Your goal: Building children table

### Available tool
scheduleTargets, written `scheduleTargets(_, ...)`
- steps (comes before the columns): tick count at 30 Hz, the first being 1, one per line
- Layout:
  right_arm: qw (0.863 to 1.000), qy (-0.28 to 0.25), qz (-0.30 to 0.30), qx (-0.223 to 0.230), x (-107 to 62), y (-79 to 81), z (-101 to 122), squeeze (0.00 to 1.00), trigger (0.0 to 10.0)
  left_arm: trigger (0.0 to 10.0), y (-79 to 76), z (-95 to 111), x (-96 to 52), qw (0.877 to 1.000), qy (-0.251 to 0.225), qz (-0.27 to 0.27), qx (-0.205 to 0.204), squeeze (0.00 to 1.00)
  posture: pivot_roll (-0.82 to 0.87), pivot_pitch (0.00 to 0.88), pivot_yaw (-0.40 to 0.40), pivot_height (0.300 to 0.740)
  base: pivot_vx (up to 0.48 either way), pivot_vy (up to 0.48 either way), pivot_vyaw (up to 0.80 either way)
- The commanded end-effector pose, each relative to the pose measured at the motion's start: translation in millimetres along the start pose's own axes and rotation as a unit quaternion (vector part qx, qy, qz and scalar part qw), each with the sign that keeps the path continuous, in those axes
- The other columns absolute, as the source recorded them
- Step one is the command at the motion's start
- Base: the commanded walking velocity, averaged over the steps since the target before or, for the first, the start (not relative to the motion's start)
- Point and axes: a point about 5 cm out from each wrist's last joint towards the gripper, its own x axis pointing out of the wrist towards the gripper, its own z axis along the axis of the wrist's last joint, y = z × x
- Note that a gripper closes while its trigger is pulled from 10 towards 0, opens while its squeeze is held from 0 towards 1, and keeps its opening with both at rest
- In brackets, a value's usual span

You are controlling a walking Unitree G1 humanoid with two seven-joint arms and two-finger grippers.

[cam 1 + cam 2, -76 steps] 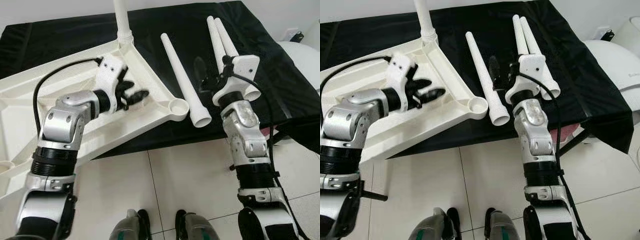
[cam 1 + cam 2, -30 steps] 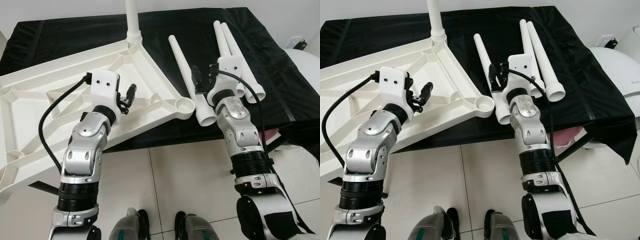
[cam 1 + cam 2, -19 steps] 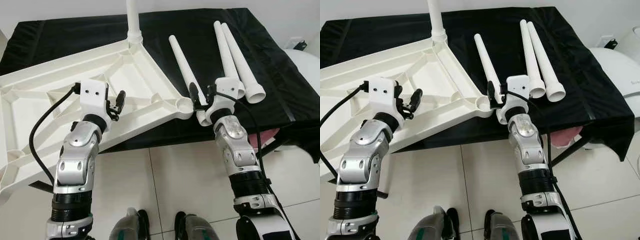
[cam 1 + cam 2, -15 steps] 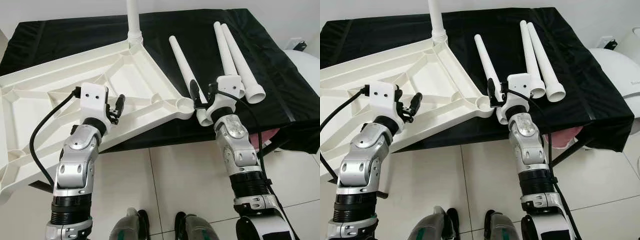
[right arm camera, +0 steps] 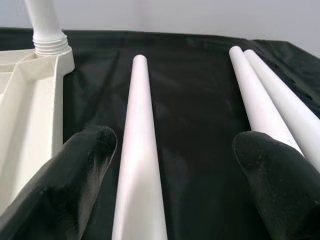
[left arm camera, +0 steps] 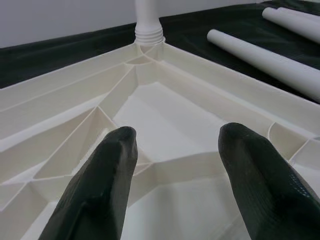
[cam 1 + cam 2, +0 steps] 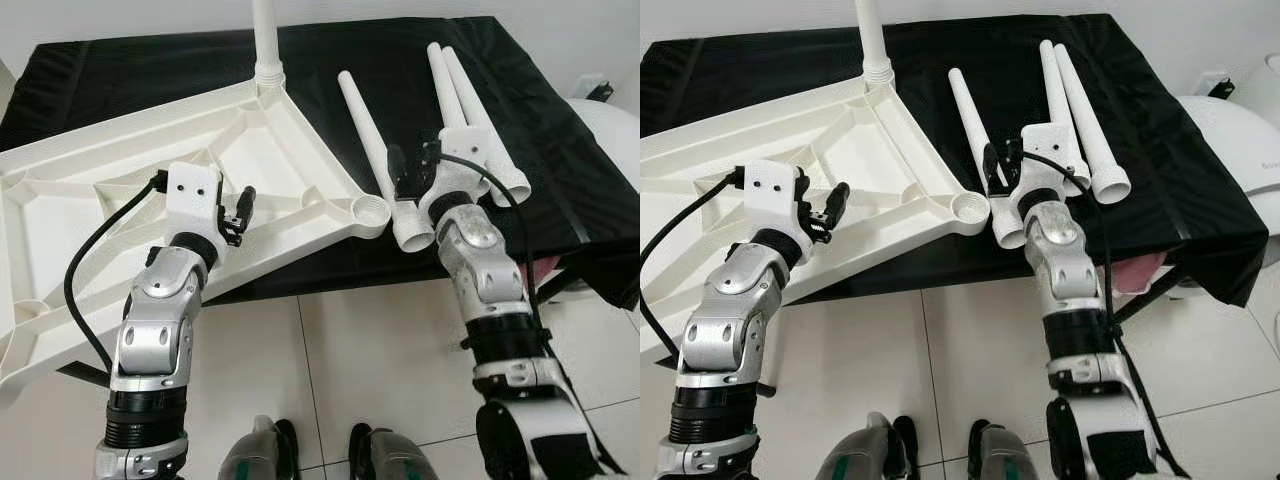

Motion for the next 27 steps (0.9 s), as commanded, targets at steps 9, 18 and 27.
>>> scheduleTargets(9,0.993,0.114,0.005,0.020,14.1,1.2,-16.9,0.00,10.0,10.0,1.7,2.0,-7.4,0.999,0.006,0.032,-0.004,0.00,0.00,0.194,-0.038,0.740,0.000,0.000,0.00)
scheduleTargets(18,0.985,0.169,0.007,0.020,23.7,4.6,-12.3,0.00,10.0,10.0,-0.5,2.0,-9.9,0.999,0.010,0.031,-0.007,0.00,0.00,0.204,-0.048,0.740,0.000,0.000,0.00)
scheduleTargets(27,0.969,0.243,0.001,0.040,31.8,3.6,-8.3,0.00,10.0,10.0,-2.7,3.5,-10.3,0.999,0.009,0.027,-0.014,0.00,0.00,0.204,-0.054,0.740,0.000,0.000,0.00)
